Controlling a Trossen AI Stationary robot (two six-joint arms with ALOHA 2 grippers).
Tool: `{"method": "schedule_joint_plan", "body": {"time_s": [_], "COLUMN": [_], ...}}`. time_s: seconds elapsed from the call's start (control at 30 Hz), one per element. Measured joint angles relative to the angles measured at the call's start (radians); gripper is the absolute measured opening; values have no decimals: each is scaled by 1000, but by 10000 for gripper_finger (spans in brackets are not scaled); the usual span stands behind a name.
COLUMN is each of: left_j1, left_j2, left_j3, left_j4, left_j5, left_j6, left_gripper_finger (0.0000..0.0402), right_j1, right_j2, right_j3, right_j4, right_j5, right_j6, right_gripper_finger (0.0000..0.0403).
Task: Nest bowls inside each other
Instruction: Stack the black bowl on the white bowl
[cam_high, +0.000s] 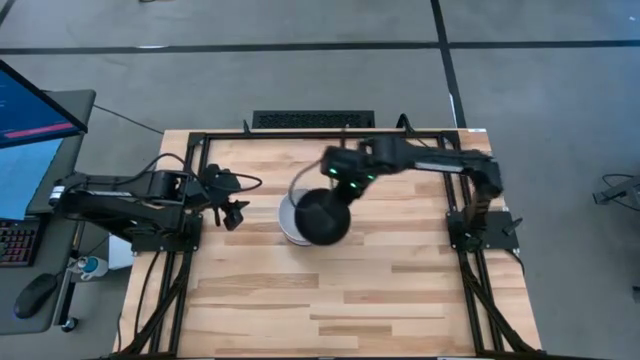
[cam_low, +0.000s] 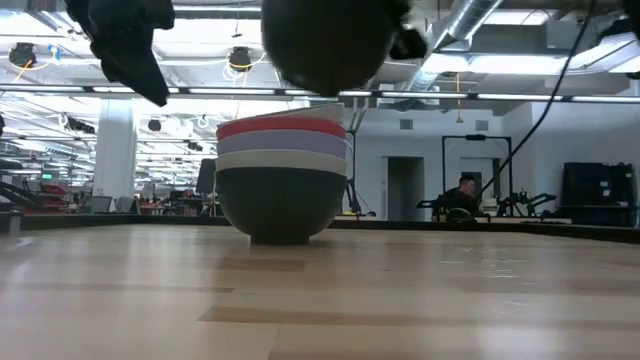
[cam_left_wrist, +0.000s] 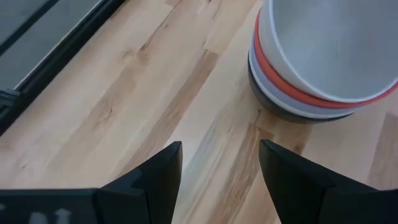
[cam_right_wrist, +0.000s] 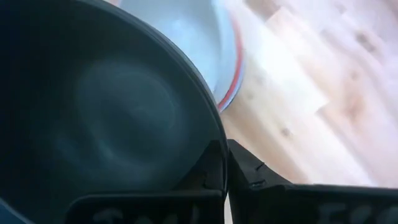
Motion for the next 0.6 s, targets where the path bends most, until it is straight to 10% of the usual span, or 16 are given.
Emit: {"method": "schedule_joint_plan", "body": {"time_s": [0.6], "left_j1": [0], "left_j2": [20], "left_j3": [0], "left_j4": [-11], "left_j5": [-17], "left_j6": [40], "left_gripper_finger": [206], "right_j1": [-81], "right_j2": [290], "right_j3": [332], "right_j4": [-95], "right_j5": [2], "right_j6": [-191], "right_gripper_finger": [16]}}
